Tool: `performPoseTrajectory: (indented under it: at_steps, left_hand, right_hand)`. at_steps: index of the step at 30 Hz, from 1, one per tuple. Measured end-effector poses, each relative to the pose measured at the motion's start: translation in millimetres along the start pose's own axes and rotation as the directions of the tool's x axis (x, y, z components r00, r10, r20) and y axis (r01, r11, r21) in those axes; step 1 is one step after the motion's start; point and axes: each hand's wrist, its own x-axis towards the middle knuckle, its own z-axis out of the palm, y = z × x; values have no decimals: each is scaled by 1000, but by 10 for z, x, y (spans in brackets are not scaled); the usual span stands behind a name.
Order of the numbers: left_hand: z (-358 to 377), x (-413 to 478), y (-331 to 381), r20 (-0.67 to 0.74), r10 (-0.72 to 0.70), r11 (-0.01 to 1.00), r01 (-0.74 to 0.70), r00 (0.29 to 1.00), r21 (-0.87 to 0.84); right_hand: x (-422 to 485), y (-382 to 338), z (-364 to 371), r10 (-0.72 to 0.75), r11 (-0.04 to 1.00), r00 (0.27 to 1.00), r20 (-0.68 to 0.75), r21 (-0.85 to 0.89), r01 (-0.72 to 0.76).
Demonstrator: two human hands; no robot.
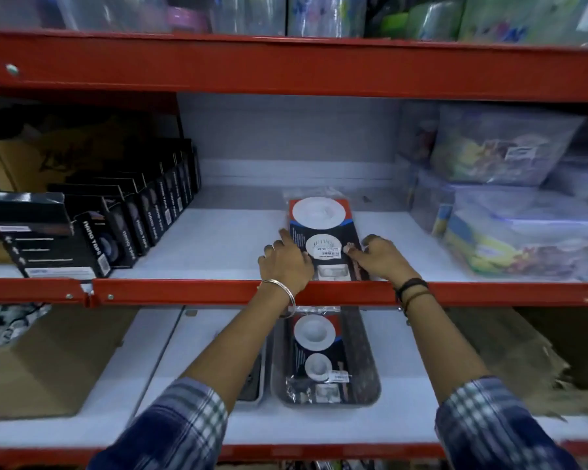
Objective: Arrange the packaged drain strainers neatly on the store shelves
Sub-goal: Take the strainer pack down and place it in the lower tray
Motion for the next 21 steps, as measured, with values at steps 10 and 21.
performPoseTrajectory:
  at_steps: [10, 21]
  left_hand:
    - [-128, -179, 167, -290, 4, 885, -138, 957, -446]
    - [-58, -1683, -354, -268, 17, 766, -185, 963, -615]
  right_hand:
    - [-263, -229, -20, -123, 861, 939, -321, 436, 262]
    - [-1592, 172, 506, -239, 885, 865, -441, 267, 381]
